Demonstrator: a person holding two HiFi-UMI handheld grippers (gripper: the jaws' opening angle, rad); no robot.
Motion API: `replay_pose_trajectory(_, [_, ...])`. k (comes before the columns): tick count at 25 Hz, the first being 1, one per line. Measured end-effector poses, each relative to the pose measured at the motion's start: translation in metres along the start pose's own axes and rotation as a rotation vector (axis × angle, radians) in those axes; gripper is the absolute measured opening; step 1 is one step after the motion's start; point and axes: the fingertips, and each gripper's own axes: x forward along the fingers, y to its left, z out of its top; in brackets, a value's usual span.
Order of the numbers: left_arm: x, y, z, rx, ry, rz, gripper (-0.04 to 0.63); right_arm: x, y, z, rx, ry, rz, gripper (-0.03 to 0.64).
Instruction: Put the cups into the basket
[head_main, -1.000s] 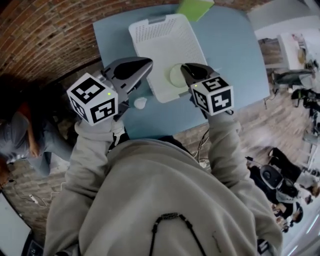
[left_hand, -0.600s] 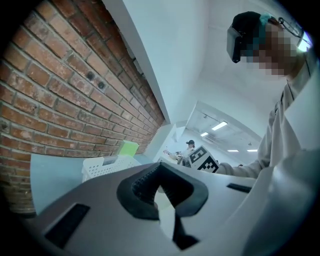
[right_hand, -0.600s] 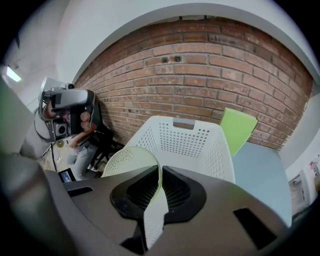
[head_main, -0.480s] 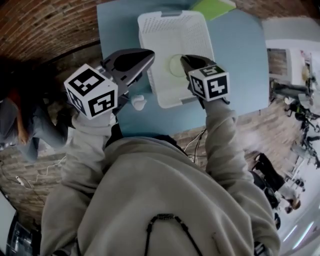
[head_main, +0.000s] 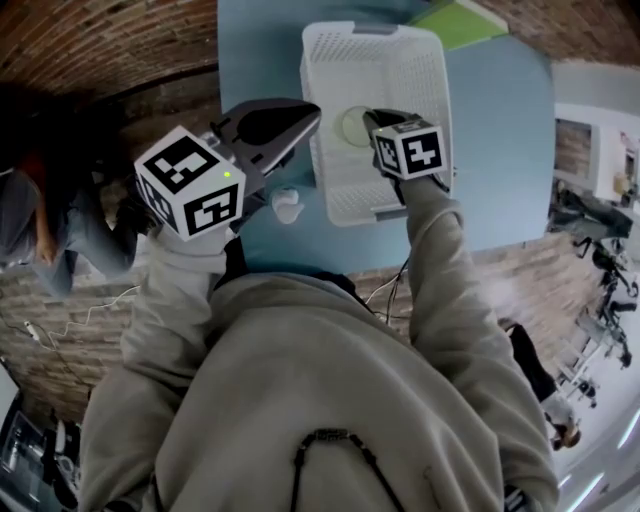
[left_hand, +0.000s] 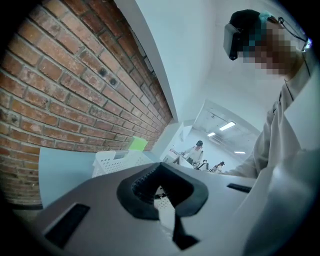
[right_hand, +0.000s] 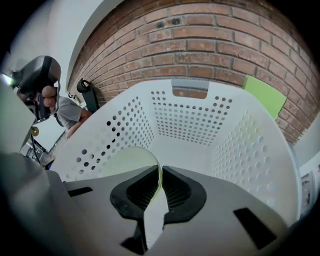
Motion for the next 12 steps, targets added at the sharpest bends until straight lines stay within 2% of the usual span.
replay_pose_trajectory(7, [-0.001, 0.005, -0.008, -0.01, 0.013, 0.022, -0.005, 0.043, -0.002, -0.027, -0.013, 0.091, 0.015, 0.035])
replay_pose_trajectory(12, [0.0, 0.008, -0.01, -0.014, 0.023, 0.034, -0.005, 0.059, -0.002, -0.029, -0.021, 0.115, 0.034, 0.035])
